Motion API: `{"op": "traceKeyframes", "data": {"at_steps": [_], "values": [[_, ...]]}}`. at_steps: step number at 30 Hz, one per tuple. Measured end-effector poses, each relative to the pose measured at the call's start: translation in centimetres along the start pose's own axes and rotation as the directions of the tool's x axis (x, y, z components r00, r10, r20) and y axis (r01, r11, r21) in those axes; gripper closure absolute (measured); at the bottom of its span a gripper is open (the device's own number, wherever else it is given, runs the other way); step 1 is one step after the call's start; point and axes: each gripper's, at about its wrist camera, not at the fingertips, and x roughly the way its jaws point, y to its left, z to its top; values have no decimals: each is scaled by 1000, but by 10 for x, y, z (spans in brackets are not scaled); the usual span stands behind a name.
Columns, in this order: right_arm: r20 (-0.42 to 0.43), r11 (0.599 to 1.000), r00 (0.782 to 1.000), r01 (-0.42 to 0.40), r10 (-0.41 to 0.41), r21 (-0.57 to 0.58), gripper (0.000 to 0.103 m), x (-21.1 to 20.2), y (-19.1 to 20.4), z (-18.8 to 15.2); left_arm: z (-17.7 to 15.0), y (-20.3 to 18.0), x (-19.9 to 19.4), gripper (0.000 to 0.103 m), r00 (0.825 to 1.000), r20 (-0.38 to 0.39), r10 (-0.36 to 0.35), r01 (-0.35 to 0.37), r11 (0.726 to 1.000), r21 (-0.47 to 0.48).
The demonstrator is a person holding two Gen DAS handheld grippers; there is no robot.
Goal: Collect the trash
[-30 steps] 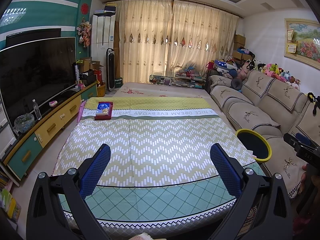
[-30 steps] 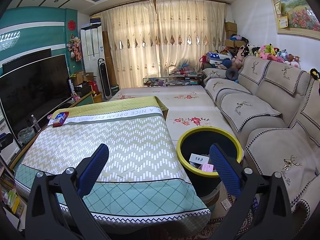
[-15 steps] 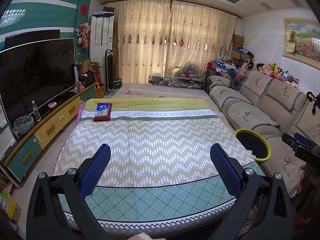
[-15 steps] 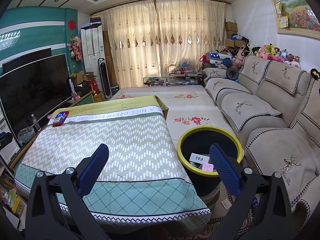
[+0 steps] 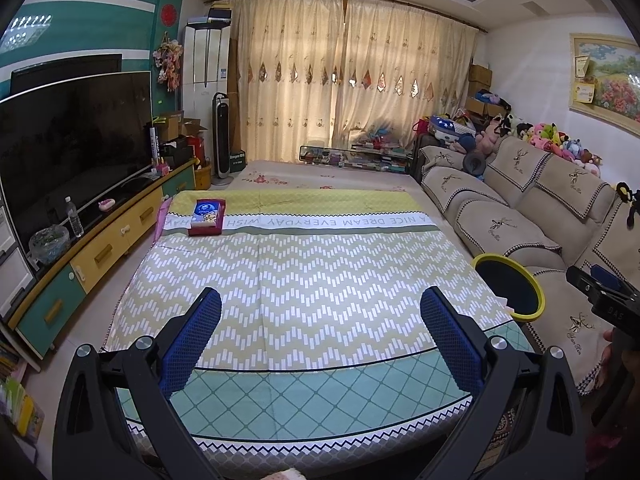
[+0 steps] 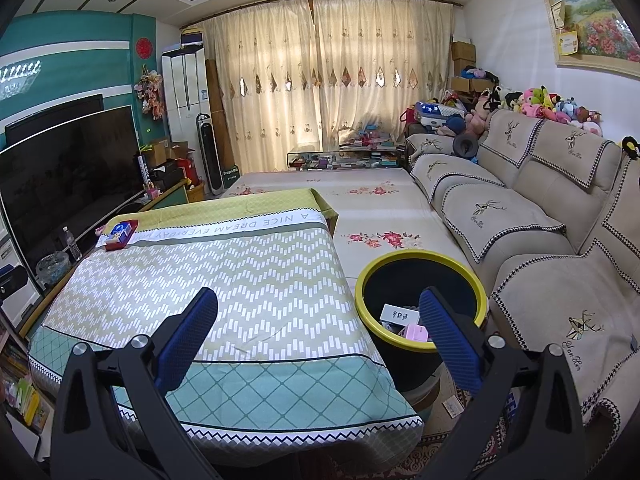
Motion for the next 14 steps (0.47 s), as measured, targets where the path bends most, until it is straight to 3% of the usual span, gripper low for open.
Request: {"op": "traceKeyframes", "data": {"at_steps": [14], "values": [[-3,1000,1000,-1,1,3,7,1,0,-2,1,6,1,5,1000,-5,7,-7,1000,-18]]}}
